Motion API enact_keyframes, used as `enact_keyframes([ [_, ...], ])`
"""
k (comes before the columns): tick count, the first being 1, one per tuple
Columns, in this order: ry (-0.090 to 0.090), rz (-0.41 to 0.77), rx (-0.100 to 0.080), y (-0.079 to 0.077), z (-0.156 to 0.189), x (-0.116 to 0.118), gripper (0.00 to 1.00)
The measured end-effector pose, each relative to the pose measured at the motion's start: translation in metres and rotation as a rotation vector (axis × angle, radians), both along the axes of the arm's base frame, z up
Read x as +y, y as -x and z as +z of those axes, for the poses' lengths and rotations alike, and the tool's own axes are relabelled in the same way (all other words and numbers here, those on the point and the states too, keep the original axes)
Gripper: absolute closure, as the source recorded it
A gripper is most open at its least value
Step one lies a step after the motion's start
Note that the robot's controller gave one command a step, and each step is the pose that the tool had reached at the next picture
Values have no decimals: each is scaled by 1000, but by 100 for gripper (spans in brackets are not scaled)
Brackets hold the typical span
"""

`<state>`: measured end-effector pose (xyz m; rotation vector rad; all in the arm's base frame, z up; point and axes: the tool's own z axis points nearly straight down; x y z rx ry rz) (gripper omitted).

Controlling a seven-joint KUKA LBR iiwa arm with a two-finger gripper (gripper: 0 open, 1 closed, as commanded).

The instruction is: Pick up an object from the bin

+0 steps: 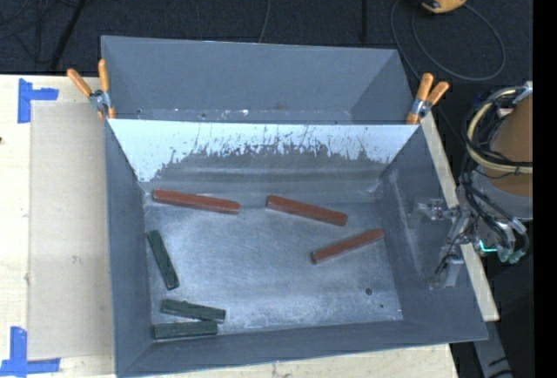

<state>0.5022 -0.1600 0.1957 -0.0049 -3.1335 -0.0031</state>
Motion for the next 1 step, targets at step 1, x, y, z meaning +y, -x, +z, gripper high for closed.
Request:
enact_keyframes([
  [1,2,4,-7,-2,4,1,0],
])
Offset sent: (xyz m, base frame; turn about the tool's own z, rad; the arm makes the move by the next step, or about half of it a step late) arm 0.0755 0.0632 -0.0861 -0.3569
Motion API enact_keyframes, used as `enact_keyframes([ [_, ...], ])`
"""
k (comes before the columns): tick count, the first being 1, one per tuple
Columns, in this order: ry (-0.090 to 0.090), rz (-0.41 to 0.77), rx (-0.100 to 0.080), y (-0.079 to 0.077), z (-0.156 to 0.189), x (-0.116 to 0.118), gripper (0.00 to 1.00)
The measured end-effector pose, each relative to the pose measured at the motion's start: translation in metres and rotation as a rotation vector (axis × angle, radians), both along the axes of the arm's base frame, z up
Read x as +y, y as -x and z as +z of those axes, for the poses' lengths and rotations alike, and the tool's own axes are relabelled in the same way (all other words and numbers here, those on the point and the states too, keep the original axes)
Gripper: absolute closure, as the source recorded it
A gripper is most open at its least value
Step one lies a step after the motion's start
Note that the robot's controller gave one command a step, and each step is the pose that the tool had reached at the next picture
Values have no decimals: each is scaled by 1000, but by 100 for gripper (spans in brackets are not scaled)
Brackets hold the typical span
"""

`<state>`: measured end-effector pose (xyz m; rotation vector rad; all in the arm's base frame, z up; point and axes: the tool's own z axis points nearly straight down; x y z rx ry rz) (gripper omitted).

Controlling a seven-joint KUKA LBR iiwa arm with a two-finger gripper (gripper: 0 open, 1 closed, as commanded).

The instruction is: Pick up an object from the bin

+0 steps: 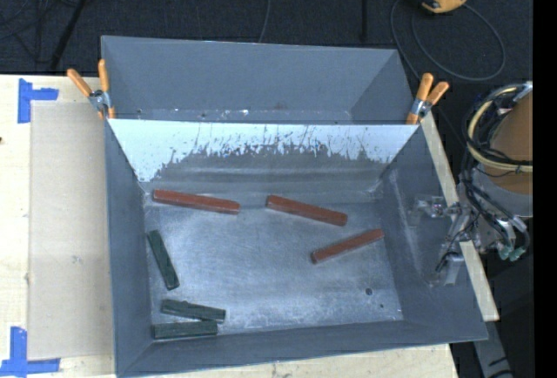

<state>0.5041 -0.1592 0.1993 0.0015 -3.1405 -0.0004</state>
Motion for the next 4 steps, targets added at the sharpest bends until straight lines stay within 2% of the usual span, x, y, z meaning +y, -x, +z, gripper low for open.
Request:
enact_keyframes([
  [1,5,128,-8,-29,-29,20,0],
  [2,0,323,-3,-29,-106,62,0],
  [3,-1,328,0,-44,-121,67,0],
  [4,0,235,-3,-84,-124,98,100],
])
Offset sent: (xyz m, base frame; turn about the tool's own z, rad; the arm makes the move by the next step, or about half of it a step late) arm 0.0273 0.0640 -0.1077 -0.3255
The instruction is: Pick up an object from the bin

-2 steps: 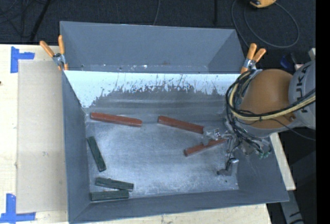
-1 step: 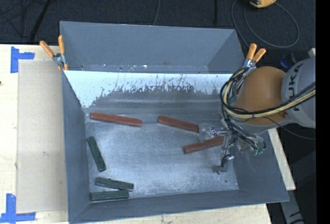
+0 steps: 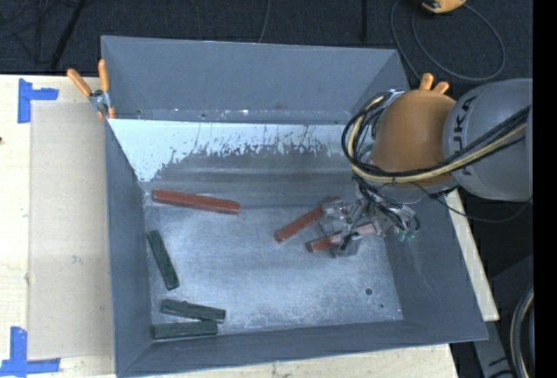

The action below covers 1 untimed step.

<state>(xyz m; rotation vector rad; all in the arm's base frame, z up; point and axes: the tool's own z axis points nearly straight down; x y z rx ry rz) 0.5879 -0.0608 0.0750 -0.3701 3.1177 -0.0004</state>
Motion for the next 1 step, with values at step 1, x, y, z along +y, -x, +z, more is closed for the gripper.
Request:
enact_keyframes([
  [1,0,1,0,0,0,0,100],
])
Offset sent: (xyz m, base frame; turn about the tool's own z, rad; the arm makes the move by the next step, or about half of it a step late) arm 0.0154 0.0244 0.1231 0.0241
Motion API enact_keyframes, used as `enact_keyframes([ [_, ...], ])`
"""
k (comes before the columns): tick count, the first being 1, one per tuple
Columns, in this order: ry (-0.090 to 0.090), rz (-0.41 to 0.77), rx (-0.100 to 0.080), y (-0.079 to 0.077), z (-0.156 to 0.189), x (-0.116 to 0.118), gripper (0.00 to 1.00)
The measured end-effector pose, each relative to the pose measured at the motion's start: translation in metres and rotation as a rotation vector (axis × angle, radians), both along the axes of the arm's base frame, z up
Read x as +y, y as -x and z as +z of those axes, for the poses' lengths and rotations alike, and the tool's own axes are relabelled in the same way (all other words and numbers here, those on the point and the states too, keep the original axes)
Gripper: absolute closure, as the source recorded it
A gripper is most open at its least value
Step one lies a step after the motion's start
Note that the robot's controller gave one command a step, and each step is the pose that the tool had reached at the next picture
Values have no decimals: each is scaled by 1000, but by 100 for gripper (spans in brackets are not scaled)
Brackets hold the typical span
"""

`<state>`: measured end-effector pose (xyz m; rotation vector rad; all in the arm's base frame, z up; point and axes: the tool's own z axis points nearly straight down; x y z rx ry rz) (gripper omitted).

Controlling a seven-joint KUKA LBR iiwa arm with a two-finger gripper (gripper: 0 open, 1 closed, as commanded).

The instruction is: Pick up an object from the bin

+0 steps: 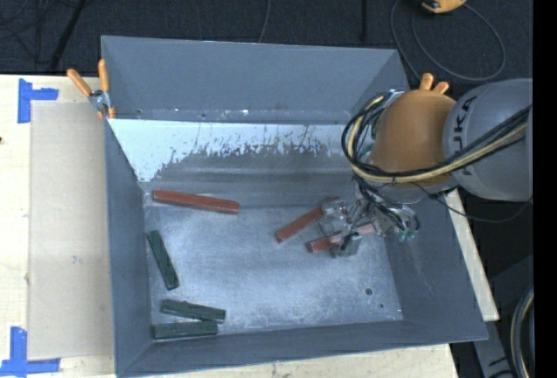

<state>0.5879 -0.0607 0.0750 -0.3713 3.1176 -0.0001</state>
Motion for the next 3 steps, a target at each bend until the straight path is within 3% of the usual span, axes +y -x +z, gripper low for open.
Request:
enact_keyframes([
  [1,0,-23,0,-16,123,25,100],
  [2,0,-22,0,-16,123,25,100],
  [3,-2,244,6,-16,163,1,100],
])
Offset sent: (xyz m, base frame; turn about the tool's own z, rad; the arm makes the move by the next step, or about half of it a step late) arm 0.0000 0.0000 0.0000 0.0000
